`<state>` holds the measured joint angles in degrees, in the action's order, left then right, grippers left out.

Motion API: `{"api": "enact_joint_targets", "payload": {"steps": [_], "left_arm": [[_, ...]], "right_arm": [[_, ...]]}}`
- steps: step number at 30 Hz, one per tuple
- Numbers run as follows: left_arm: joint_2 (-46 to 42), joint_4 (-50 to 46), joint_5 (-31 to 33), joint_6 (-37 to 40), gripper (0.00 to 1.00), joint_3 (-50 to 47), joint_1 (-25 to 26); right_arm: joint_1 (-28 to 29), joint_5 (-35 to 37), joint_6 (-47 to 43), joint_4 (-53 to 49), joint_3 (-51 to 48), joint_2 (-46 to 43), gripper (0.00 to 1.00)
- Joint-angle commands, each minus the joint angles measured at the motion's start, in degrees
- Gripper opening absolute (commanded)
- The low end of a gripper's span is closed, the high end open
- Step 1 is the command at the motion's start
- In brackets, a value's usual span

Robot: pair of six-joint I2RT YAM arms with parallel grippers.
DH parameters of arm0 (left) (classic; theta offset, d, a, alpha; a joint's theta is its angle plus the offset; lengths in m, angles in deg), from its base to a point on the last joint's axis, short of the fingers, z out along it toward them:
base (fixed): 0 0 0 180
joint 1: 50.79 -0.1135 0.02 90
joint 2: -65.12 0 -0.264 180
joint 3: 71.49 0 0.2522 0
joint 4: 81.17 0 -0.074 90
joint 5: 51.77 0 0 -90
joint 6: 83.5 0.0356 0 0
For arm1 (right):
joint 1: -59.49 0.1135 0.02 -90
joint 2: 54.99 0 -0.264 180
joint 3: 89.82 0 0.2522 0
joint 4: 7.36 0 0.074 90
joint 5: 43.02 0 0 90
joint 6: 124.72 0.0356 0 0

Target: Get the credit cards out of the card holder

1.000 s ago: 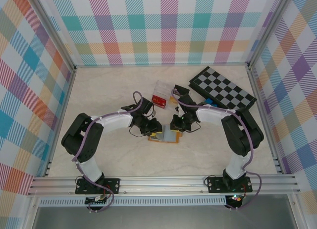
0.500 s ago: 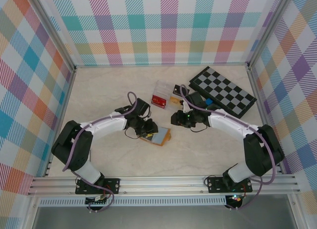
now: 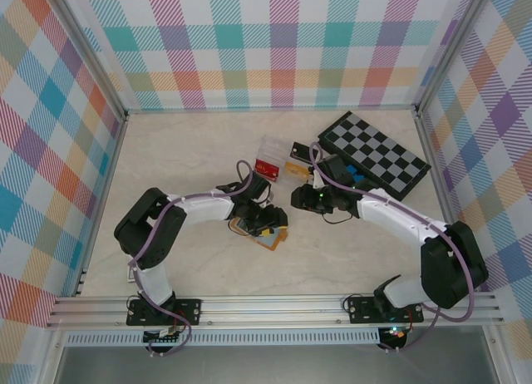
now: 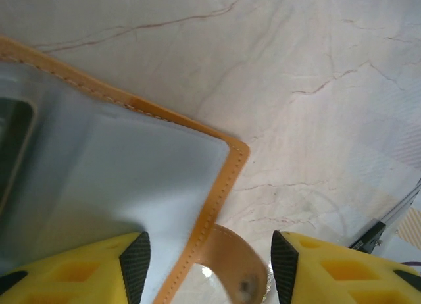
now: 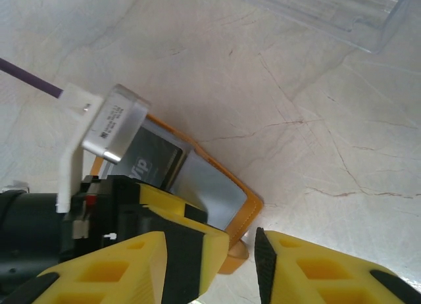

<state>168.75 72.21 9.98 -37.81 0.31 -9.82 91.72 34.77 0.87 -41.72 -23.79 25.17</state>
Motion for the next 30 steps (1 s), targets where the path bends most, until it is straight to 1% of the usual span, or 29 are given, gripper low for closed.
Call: {"api": "enact_joint_targets", "payload": {"steps": [1,3,7,10,12,15,16,19,25,28,30], "left_arm": [[1.99,0.67,3.11,-1.55,0.52,0.42,0.70],[2.18,0.89,3.45,-2.10,0.48,0.06,0.75],[0.64,0.66,4.38,-2.87,0.36,-0.04,0.76],[-1.74,-1.24,5.77,-2.37,0.26,0.49,0.58],[-3.72,-1.73,6.12,-1.95,0.23,0.58,-0.02],[-6.10,-2.60,5.49,-0.94,0.22,0.74,-1.31],[-6.84,-5.26,5.69,-0.35,0.21,0.91,-1.94],[-9.39,-8.28,6.87,1.05,0.21,-0.01,-4.40],[-14.87,-11.45,8.76,2.56,0.21,-3.63,-10.60],[-15.29,-10.93,8.42,2.49,0.21,-5.52,-13.09],[-14.58,-10.13,8.17,2.48,0.21,-6.37,-13.72]], "right_arm": [[-0.24,-0.49,0.92,-0.39,-0.15,-0.76,0.41],[-0.15,-1.52,1.21,-0.24,0.02,-0.08,0.39],[0.92,-3.14,3.05,0.69,0.28,2.36,0.31],[3.06,-1.65,4.88,0.60,0.87,4.41,0.26],[4.83,-0.44,5.56,0.31,1.70,5.70,0.24],[7.27,0.61,6.27,-0.47,4.14,8.33,0.21],[8.10,0.85,6.70,-0.83,5.13,9.36,0.20],[9.98,0.56,8.21,-0.67,7.36,12.44,0.17],[12.43,-2.91,11.26,1.27,10.45,18.02,0.14],[13.17,-4.33,12.70,1.85,11.69,20.67,0.14],[13.52,-5.01,13.79,2.53,11.89,21.94,0.14]]}}
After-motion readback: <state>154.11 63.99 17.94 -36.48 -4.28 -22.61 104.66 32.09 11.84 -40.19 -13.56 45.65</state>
